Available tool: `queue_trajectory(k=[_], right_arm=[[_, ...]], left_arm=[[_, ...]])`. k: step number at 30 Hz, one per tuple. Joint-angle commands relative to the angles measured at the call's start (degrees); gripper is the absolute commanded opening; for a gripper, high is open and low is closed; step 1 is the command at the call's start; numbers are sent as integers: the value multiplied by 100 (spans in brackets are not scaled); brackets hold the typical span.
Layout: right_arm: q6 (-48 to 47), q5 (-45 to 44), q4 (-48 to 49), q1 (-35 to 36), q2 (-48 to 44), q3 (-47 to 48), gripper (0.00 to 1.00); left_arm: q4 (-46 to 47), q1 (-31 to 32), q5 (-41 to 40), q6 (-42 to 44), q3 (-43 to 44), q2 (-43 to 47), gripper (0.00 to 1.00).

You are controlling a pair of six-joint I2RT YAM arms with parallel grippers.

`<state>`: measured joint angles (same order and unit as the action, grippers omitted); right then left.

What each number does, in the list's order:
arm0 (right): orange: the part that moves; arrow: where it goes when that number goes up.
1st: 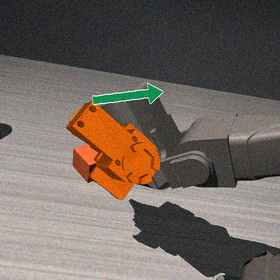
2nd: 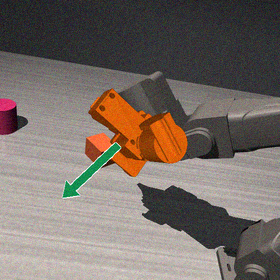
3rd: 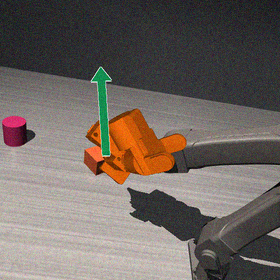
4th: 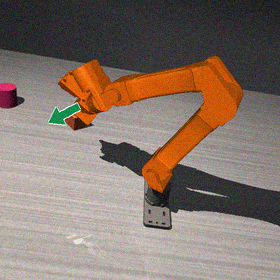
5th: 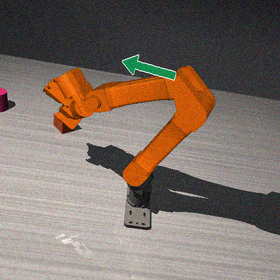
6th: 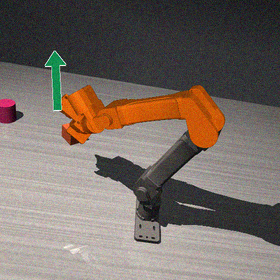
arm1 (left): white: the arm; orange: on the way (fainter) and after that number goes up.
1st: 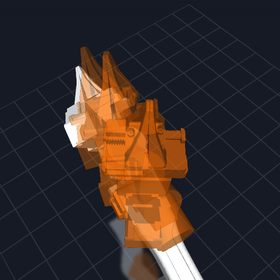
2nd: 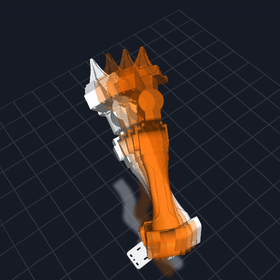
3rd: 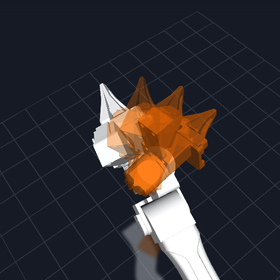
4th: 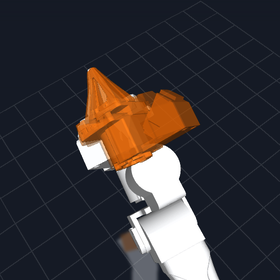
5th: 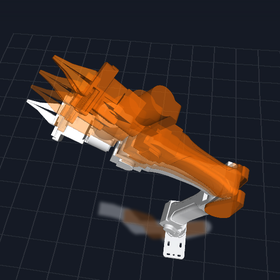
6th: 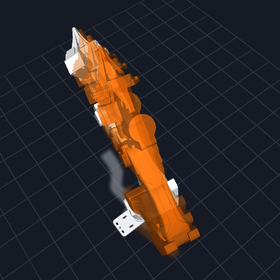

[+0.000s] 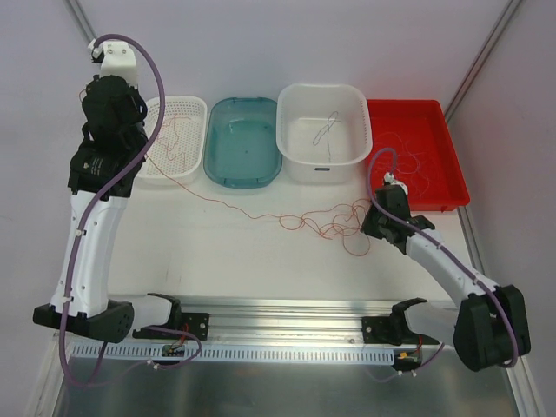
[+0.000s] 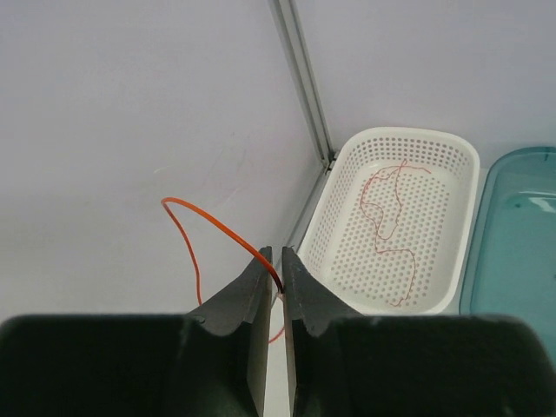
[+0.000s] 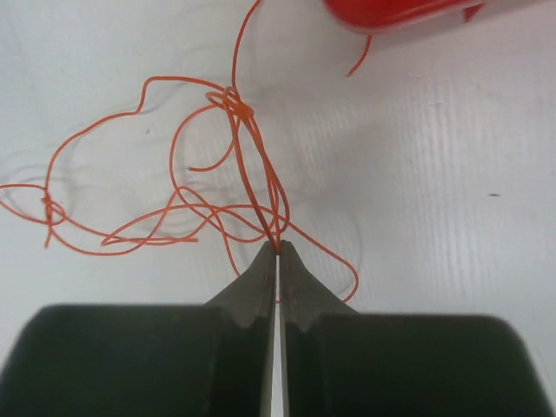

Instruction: Untangle the cables

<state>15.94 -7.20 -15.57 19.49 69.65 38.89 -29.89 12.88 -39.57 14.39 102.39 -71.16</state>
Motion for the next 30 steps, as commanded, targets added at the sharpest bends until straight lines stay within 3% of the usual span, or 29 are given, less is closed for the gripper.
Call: queue_trajectory(k=[1, 12, 15, 19, 20, 28, 30], right_arm=[[172, -299, -788, -243, -845, 39, 1], [-38, -396, -1967, -999, -2710, 707, 1], [-451, 156, -1801, -991, -2773, 865, 1], [-856, 1378, -1546, -894, -2395, 883, 1], [-934, 1553, -1441, -824, -2299, 866, 1], [-1023, 1336, -1063, 81, -1464, 743, 1], [-1006, 1327, -1001, 169, -1358, 716, 1]], left_arm=[[106, -146, -305, 222, 159, -170, 9], [89, -550, -842, 354, 71, -241, 11], [-87, -515, -237, -102, -429, 117, 13], [-307, -506, 1115, -937, -1342, 733, 16], [-342, -506, 1771, -1234, -1762, 856, 17], [-351, -480, 4201, -2274, -3839, 1254, 22], [-325, -410, 4457, -2397, -4243, 1096, 33]])
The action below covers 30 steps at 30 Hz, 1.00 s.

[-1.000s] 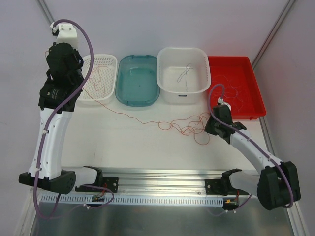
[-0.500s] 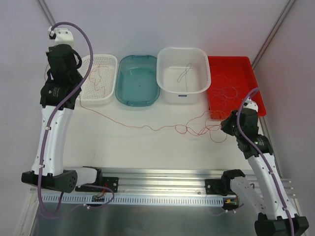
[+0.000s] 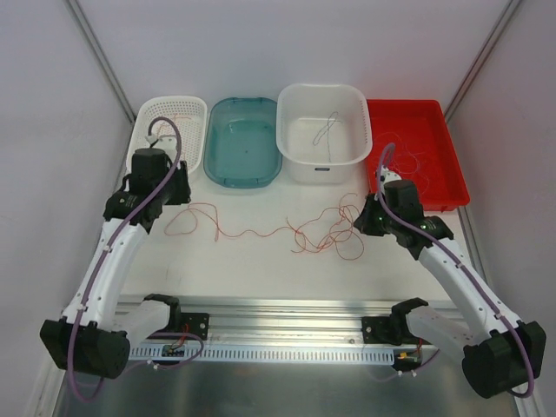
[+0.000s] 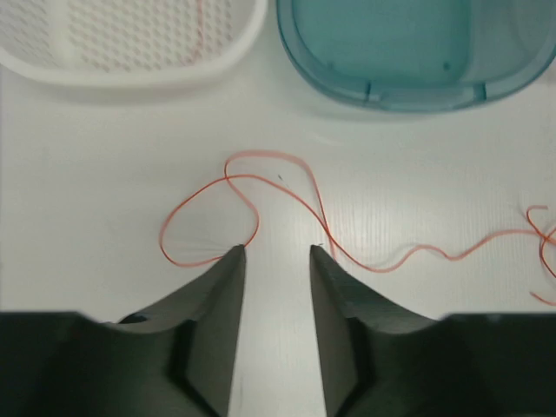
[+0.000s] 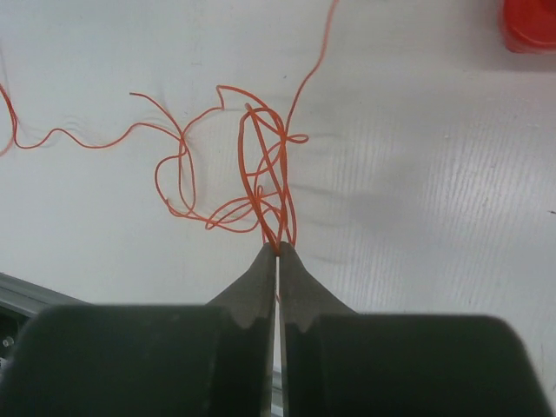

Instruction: Untangle the cables

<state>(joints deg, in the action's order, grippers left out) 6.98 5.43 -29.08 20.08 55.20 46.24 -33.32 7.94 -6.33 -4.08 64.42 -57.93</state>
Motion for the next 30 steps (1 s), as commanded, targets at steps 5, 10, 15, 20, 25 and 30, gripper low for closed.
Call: queue_trajectory(k=[5, 10, 15, 20, 25, 30], right_arm=[[-162, 19, 412, 190, 316, -18, 1], [-302, 81, 386, 251, 395, 8, 1], [-391, 177, 394, 330, 351, -1, 1], [-531, 213, 359, 383, 316, -36, 1], [-610, 265, 307, 418, 228, -54, 1], [-646, 266, 245, 436, 70, -106, 1]], left_arm=[[80, 461, 1090, -533, -835, -675, 62], [255, 1840, 879, -227, -642, -1307, 85], [545, 2536, 896, 354, -431, -2246, 87], [581, 2721, 712, 715, -27, -3161, 82], [643, 2800, 712, 1311, 237, -3865, 73], [643, 2792, 729, 1673, 255, -4103, 64]])
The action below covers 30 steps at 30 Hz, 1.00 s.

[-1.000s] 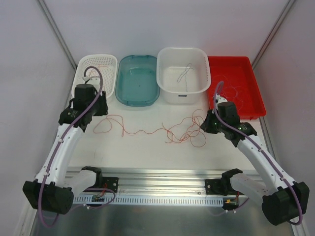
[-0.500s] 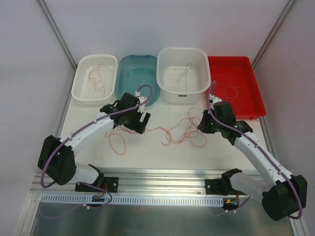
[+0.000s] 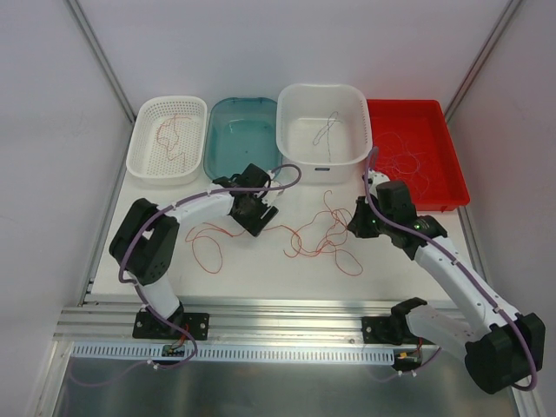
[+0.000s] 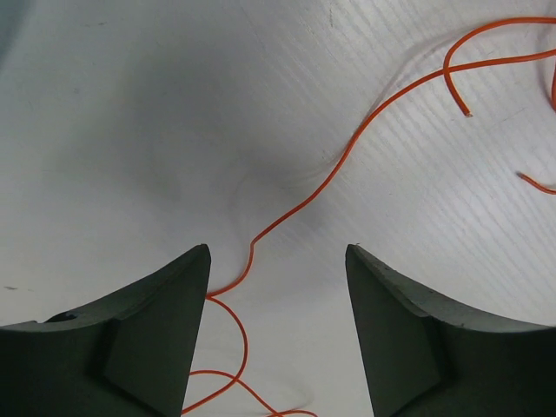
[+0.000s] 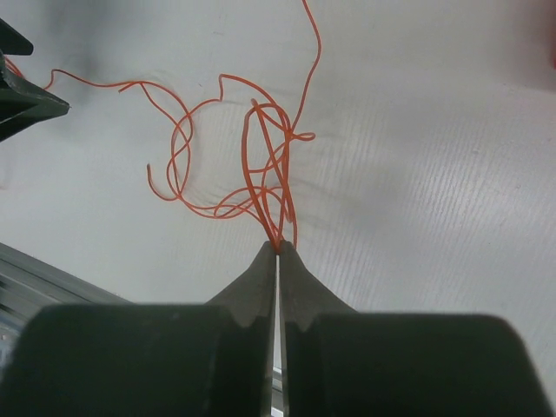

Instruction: Untangle the cables

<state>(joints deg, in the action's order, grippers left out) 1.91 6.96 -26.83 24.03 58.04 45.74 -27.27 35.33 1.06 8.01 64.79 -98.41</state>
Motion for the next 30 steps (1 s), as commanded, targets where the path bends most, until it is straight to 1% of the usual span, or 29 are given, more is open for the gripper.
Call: queue_trajectory(k=[1, 3, 6, 7, 8, 9, 10, 12, 13, 16, 17, 18, 23, 26, 27, 29, 30], right_arm=[[-147, 112, 11, 40, -223, -56, 1], [-156, 95, -6, 40, -240, -56, 1], [-165, 77, -24, 40, -258, -73, 1], [-165, 60, -33, 40, -276, -74, 1], [-165, 51, -24, 40, -276, -91, 1], [-165, 25, -50, 40, -276, -91, 1], [-165, -2, -59, 40, -276, -91, 1], [-156, -159, -129, 49, -302, -74, 1], [-165, -238, -156, 40, -320, -74, 1], [-165, -502, -287, 40, -364, -21, 1], [-165, -564, -314, 40, -364, -21, 1], [-147, -651, -349, 40, -364, -12, 1], [54, -1021, -455, 23, -250, -47, 1], [221, -1162, -516, -12, -171, -82, 1], [257, -1240, -542, -30, -162, -117, 1], [371, -1285, -586, -126, -162, -152, 1], [406, -1285, -604, -170, -170, -196, 1]], left_arm=[[28, 53, 43, 517, 226, -99, 63], [37, 53, 35, 535, 244, -274, 62], [37, 61, 8, 509, 288, -521, 57], [37, 53, 43, 482, 314, -565, 50], [37, 53, 96, 447, 323, -617, 47], [37, 53, 114, 403, 332, -627, 40], [37, 53, 114, 377, 315, -609, 27], [28, 53, 0, 333, 245, -504, 14], [37, 61, -61, 315, 218, -434, 0], [-190, 62, -439, 114, 191, 22, 0], [-296, 53, -536, 61, 200, 320, 0], [-392, 53, -763, -62, 200, 470, 0], [-1157, -43, -1459, -370, 288, 1489, 0], [-1587, -333, -1679, -651, 393, 1999, 0], [-1667, -621, -1671, -782, 498, 2123, 0], [-1886, -947, -1566, -966, 604, 2501, 0], [-1931, -1219, -1530, -1055, 709, 2641, 0]])
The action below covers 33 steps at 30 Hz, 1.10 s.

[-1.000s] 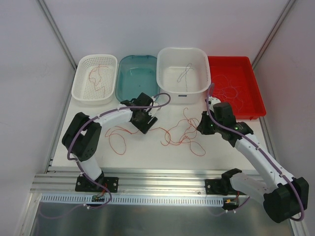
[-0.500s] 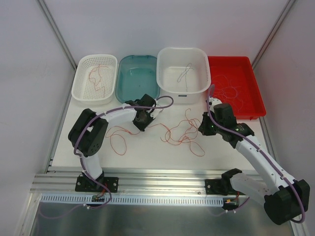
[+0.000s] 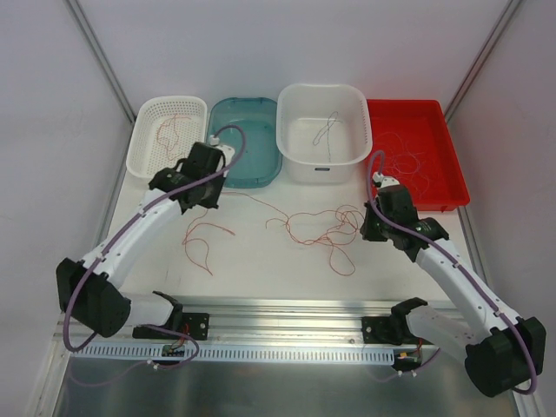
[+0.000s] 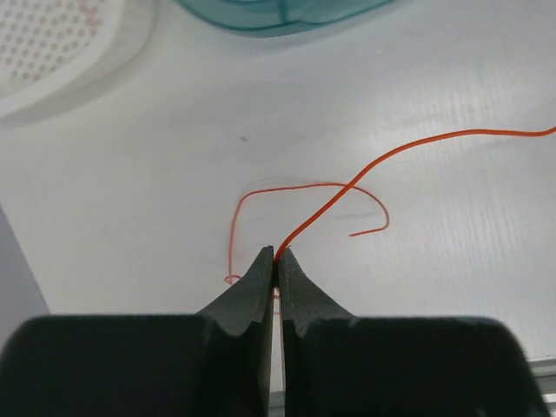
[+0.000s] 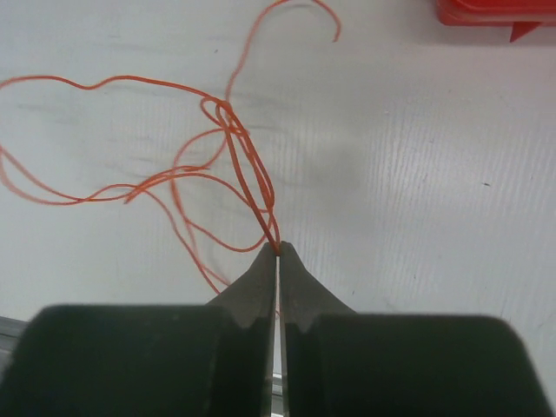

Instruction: Untangle the cables

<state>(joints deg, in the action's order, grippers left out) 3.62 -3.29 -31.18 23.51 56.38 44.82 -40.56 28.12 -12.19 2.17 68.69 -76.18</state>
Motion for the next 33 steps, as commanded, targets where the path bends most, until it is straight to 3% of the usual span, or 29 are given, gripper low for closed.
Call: queue_trajectory(k=[1, 10, 18, 23, 26, 29, 30, 33], right_arm=[[279, -234, -169, -231, -13, -122, 1], [350, -76, -275, -593, 40, -228, 1], [315, 276, -64, -584, 92, -281, 1], [280, 487, -11, -584, 49, -298, 6], [271, 540, 42, -584, 22, -316, 16], [271, 627, 51, -584, 5, -325, 39], [280, 654, 51, -584, -22, -333, 52], [245, 759, 51, -567, -109, -342, 70]], left_arm=[[-629, -640, -179, -498, 373, 681, 0], [-928, -1572, -583, -657, 1305, 1246, 0], [-910, -1573, 734, -850, 2464, 747, 0], [-849, -1573, 630, -973, 3623, 149, 0], [-753, -1573, 621, -1139, 4168, -414, 0], [-411, -1573, 691, -1376, 4389, -915, 0], [-331, -1573, 691, -1439, 4434, -1177, 0], [-112, -1573, 788, -1667, 4706, -1774, 0]])
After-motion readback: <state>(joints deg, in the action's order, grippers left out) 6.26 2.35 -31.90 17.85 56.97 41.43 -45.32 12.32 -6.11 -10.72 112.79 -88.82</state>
